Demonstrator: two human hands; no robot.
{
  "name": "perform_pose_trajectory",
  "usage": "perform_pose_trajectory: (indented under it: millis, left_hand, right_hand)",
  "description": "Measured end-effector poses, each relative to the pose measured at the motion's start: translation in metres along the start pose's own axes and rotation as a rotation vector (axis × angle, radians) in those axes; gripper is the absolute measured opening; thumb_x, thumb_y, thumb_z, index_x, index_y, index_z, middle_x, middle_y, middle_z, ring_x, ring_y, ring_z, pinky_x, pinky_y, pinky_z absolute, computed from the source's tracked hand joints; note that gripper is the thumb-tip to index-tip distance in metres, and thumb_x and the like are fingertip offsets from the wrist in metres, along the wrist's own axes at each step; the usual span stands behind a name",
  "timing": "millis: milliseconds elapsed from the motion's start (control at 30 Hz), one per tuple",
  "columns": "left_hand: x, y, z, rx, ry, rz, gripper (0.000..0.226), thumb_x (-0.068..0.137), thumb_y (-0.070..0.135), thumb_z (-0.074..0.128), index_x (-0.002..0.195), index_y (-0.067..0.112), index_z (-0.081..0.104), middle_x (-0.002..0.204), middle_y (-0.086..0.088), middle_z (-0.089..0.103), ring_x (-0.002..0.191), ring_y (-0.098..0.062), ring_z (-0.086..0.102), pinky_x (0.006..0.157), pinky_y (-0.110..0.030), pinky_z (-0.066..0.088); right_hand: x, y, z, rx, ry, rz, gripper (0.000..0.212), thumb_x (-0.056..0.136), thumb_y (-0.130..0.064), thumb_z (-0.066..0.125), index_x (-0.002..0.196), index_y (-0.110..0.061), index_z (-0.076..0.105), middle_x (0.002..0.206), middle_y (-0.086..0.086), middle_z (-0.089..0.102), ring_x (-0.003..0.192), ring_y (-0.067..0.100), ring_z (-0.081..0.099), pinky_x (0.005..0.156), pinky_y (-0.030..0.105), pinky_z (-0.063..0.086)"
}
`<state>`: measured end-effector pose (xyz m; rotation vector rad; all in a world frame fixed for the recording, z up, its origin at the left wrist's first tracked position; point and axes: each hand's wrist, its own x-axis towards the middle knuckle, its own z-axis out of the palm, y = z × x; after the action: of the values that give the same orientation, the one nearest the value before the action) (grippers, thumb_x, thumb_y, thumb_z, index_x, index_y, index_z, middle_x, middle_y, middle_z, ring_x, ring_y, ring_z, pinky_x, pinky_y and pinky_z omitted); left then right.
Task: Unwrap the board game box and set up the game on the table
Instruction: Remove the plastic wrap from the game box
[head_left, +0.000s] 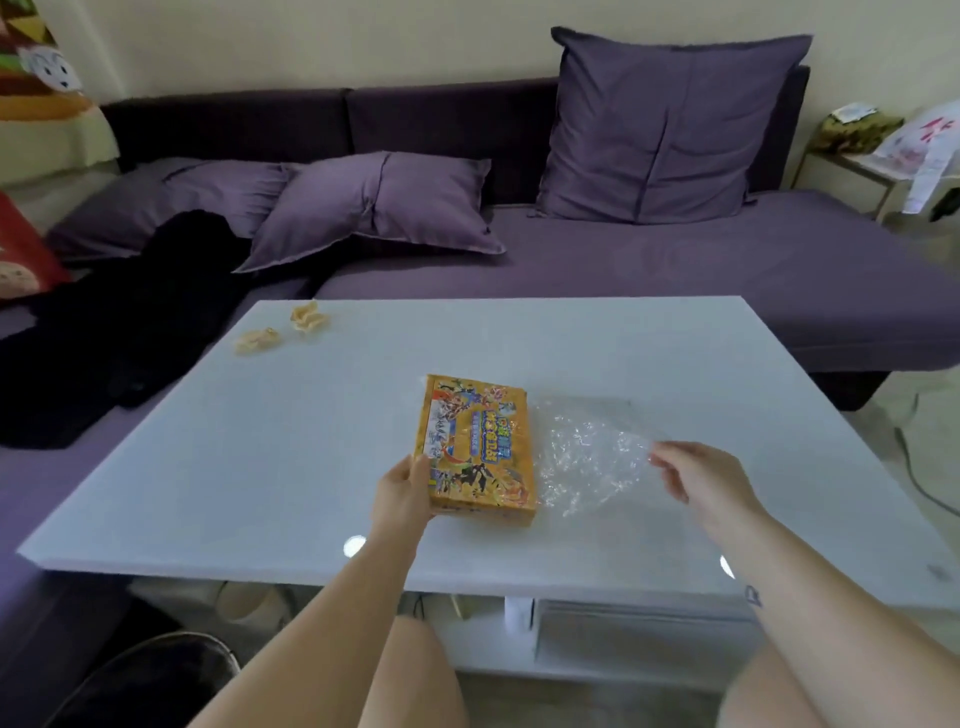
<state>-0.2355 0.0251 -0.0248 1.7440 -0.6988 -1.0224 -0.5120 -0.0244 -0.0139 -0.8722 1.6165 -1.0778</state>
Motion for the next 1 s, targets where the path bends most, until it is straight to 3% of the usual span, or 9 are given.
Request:
perform_pose_trajectory:
  millis: [100, 233, 367, 433, 600, 667, 733, 833, 1000]
  left_hand:
    - [0.006, -0.005, 0.003, 0.241, 0.107, 0.067, 0.036, 0.099, 0.026, 0.031, 0.074, 0.007, 0.05, 0.064, -0.008, 0.047, 0.059, -0.022, 0.043, 0.054, -0.029, 0.032]
    - [0.009, -0.006, 0.009, 0.342, 0.232, 0.057, 0.039, 0.1, 0.021, 0.028, 0.066, 0.007, 0.037, 0.058, -0.006, 0.035, 0.054, -0.019, 0.03, 0.051, -0.028, 0.019]
    - [0.017, -0.011, 0.01, 0.323, 0.286, 0.066, 0.036, 0.1, 0.015, 0.028, 0.102, 0.007, 0.063, 0.081, -0.007, 0.059, 0.068, -0.022, 0.047, 0.052, -0.028, 0.029]
    - [0.02, -0.012, 0.009, 0.31, 0.306, 0.069, 0.038, 0.099, 0.011, 0.028, 0.114, 0.008, 0.063, 0.101, -0.009, 0.065, 0.078, -0.022, 0.052, 0.057, -0.028, 0.033]
    - [0.021, -0.006, 0.01, 0.252, 0.308, 0.041, 0.039, 0.092, -0.001, 0.035, 0.124, 0.01, 0.054, 0.113, -0.006, 0.065, 0.077, -0.02, 0.054, 0.053, -0.025, 0.035]
    - [0.023, -0.002, 0.009, 0.299, 0.217, 0.055, 0.036, 0.089, 0.002, 0.036, 0.115, 0.018, 0.054, 0.095, -0.003, 0.067, 0.062, -0.017, 0.053, 0.049, -0.023, 0.035]
    - [0.028, 0.002, 0.008, 0.443, 0.125, 0.078, 0.015, 0.09, 0.015, 0.041, 0.082, 0.018, 0.053, 0.063, -0.002, 0.054, 0.051, -0.018, 0.044, 0.05, -0.023, 0.035]
    - [0.034, 0.005, 0.004, 0.538, 0.101, 0.116, 0.032, 0.092, 0.016, 0.046, 0.06, 0.012, 0.044, 0.052, -0.004, 0.041, 0.047, -0.019, 0.036, 0.041, -0.019, 0.029]
    - [0.03, 0.005, 0.01, 0.38, 0.131, 0.164, 0.027, 0.093, 0.012, 0.046, 0.068, 0.014, 0.057, 0.061, -0.005, 0.055, 0.055, -0.023, 0.048, 0.052, -0.026, 0.036]
  right_hand:
    - [-0.003, -0.003, -0.001, 0.197, -0.137, 0.141, 0.016, 0.094, -0.014, 0.053, 0.082, -0.005, 0.059, 0.062, 0.007, 0.067, 0.052, 0.017, 0.058, 0.05, 0.021, 0.048]
    - [-0.001, -0.011, -0.007, 0.555, -0.286, 0.35, 0.04, 0.098, -0.022, 0.027, 0.098, 0.003, 0.057, 0.075, 0.022, 0.07, 0.074, 0.034, 0.063, 0.062, 0.036, 0.051]
    - [0.004, -0.004, -0.006, 0.43, -0.403, 0.378, 0.032, 0.097, -0.004, 0.026, 0.105, 0.004, 0.056, 0.081, 0.022, 0.071, 0.067, 0.032, 0.071, 0.055, 0.035, 0.059]
    - [0.005, -0.001, -0.005, 0.331, -0.477, 0.384, 0.029, 0.097, 0.001, 0.031, 0.108, 0.002, 0.058, 0.087, 0.022, 0.071, 0.072, 0.031, 0.071, 0.057, 0.036, 0.06]
    - [0.001, 0.003, 0.005, 0.265, -0.625, 0.388, 0.021, 0.088, -0.002, 0.052, 0.107, 0.0, 0.06, 0.104, 0.021, 0.066, 0.084, 0.033, 0.064, 0.068, 0.039, 0.059]
    - [0.0, 0.004, 0.009, 0.283, -0.665, 0.398, 0.029, 0.076, -0.004, 0.06, 0.105, 0.0, 0.061, 0.098, 0.021, 0.066, 0.08, 0.033, 0.065, 0.076, 0.04, 0.056]
    - [0.0, 0.007, 0.014, 0.276, -0.681, 0.397, 0.029, 0.072, -0.005, 0.062, 0.1, 0.0, 0.063, 0.095, 0.02, 0.068, 0.078, 0.033, 0.068, 0.083, 0.042, 0.053]
    - [0.001, 0.009, 0.024, 0.259, -0.672, 0.422, 0.036, 0.068, -0.003, 0.067, 0.104, 0.0, 0.062, 0.1, 0.021, 0.068, 0.081, 0.033, 0.069, 0.094, 0.044, 0.044]
    - [0.001, 0.013, 0.036, 0.236, -0.673, 0.404, 0.031, 0.085, 0.013, 0.052, 0.115, 0.007, 0.055, 0.093, 0.022, 0.068, 0.072, 0.028, 0.069, 0.068, 0.038, 0.056]
